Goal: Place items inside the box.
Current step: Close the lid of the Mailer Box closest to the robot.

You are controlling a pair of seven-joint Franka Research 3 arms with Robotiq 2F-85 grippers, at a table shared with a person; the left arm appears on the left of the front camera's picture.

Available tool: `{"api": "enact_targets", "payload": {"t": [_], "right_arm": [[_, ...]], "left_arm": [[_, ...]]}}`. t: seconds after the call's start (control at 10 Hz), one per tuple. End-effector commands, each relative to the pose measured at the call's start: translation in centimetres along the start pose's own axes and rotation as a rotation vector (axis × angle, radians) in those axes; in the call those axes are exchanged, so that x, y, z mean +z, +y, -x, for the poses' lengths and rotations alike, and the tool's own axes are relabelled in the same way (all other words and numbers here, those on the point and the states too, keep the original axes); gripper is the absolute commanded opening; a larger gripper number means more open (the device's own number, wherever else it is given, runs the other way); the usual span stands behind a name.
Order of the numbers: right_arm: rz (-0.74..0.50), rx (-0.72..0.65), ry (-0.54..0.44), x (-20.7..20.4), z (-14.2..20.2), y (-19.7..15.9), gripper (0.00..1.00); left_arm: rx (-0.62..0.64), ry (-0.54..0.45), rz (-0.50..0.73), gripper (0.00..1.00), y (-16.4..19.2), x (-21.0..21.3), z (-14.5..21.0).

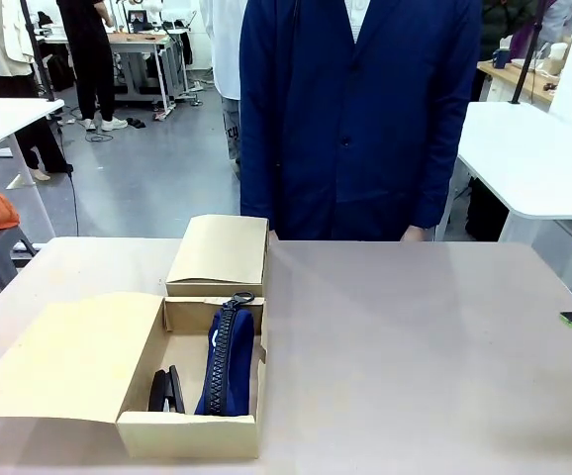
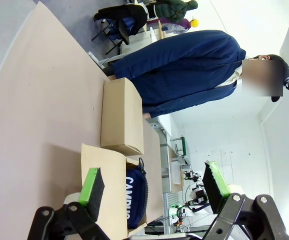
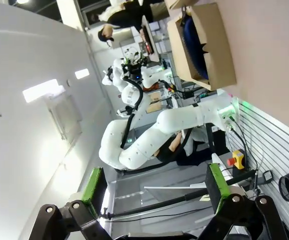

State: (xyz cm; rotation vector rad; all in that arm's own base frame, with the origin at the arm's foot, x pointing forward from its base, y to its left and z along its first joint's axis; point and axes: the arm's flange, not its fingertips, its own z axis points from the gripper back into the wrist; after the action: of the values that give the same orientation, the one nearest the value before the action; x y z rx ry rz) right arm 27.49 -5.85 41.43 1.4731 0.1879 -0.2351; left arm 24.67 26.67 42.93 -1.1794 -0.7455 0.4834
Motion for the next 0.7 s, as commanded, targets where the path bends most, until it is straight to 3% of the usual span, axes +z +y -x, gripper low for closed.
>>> {"api": "enact_targets", "payload": {"t": [0.0, 0.1, 0.2, 0.3, 0.5, 0.6], "right_arm": [[-0.022, 0.014, 0.000, 0.2, 0.2, 0.3, 1.00], [-0.022, 0.014, 0.000, 0.2, 0.2, 0.3, 1.00], [-0.022, 0.014, 0.000, 0.2, 0.2, 0.3, 1.00], [-0.022, 0.014, 0.000, 0.2, 0.2, 0.3, 1.00], [-0.022, 0.014, 0.000, 0.2, 0.2, 0.3, 1.00], [-0.022, 0.014, 0.000, 0.2, 0.2, 0.3, 1.00]], "left_arm": [[-0.016, -0.011, 0.023, 1.00, 0.0, -0.1, 0.1], [0.000, 0.000, 0.000, 1.00, 0.0, 0.0, 0.0], [-0.165, 0.112, 0.110, 1.00, -1.3, -2.9, 0.4], [-0.367, 0.303, 0.197, 1.00, -2.4, -7.6, 2.4], [-0.889, 0.414, 0.200, 1.00, -1.9, -12.9, 6.4], [-1.078, 0.437, 0.203, 1.00, -1.1, -13.7, 7.7]]}}
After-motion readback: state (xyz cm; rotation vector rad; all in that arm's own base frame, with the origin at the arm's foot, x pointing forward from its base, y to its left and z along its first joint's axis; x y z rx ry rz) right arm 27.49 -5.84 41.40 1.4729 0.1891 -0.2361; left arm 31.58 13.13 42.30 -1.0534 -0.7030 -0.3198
